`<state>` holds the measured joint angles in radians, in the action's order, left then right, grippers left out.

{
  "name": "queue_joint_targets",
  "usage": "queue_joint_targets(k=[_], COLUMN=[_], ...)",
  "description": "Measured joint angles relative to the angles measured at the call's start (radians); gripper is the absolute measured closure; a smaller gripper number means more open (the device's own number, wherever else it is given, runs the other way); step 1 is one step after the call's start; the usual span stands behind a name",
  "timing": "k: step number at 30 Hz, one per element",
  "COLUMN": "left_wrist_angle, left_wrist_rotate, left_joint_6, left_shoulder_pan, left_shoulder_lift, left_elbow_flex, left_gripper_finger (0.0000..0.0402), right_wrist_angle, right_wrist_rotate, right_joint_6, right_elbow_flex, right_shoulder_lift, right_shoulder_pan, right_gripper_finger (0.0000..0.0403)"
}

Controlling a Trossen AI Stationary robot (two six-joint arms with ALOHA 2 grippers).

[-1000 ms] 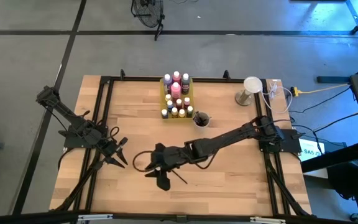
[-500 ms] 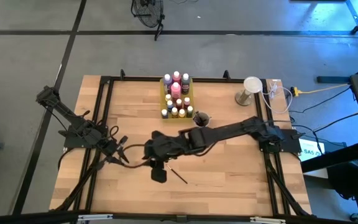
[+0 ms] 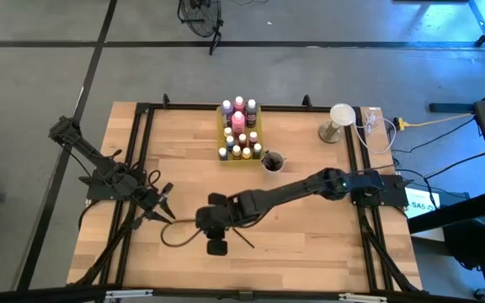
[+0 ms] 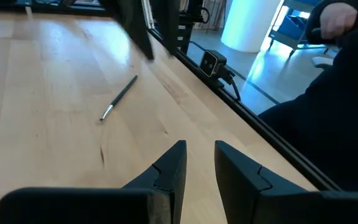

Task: Pick & Place Paint Supplies
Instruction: Put the black paintbrush into the white cup

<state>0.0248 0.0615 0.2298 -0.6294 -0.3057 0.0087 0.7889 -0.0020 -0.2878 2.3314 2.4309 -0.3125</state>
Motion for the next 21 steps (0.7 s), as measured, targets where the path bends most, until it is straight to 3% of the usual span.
queue_joint_targets(k=[7,13,21], left_wrist_angle=[0.000,0.000,0.000], left_wrist_rotate=[0.000,-0.001,-0.003], left_joint_6=[-0.008,-0.008,0.001], left_shoulder_pan=[0.000,0.000,0.000], left_shoulder_lift=[0.000,0.000,0.000], left_elbow_flex=[0.000,0.000,0.000], left_gripper_finger=[0.0323,0.0323,0.0321], right_wrist_angle=[0.089,0.194,0.214], right_wrist_rotate=[0.106,0.220,0.190], right_joint_6=[-0.001,-0.097,-0.180], right_elbow_flex=[0.000,0.000,0.000], right_shoulder_lift=[0.063,0.063,0.093], right_shoulder_pan=[-0.045,-0.057,-0.058], right_gripper_finger=[0.0303,0.0303,0.0303])
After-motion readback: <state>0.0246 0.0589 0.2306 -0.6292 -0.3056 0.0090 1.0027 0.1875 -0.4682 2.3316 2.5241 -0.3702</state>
